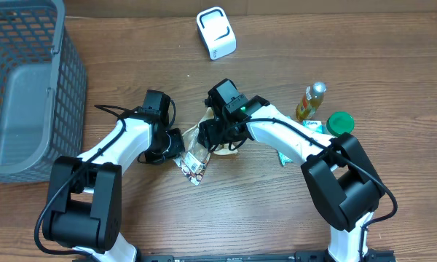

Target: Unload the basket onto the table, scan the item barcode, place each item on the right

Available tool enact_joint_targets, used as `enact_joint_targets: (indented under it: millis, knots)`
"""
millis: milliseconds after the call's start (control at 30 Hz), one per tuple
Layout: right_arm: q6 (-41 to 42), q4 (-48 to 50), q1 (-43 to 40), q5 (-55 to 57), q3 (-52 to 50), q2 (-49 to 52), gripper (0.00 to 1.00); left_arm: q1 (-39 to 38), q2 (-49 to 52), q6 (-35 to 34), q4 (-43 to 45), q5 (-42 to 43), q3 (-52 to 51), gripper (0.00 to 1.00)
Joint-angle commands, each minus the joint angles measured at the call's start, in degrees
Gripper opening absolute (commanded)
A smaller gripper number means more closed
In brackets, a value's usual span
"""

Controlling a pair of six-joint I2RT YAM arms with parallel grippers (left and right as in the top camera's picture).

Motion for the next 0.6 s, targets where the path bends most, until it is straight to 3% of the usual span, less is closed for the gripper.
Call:
enact_joint_targets:
  millis: [0,567]
  knots:
    - [0.0,0.4,0.3,-8.0,-0.6,0.4,0.66,-0.4,2.2,0.3,0.4,0.1,-0.9,0.04]
    - [4.6,5.0,0.3,-17.8,-4.0,0.4,0.62,-0.4,2.2,0.3,0.4,-0.1,-0.9,0.04]
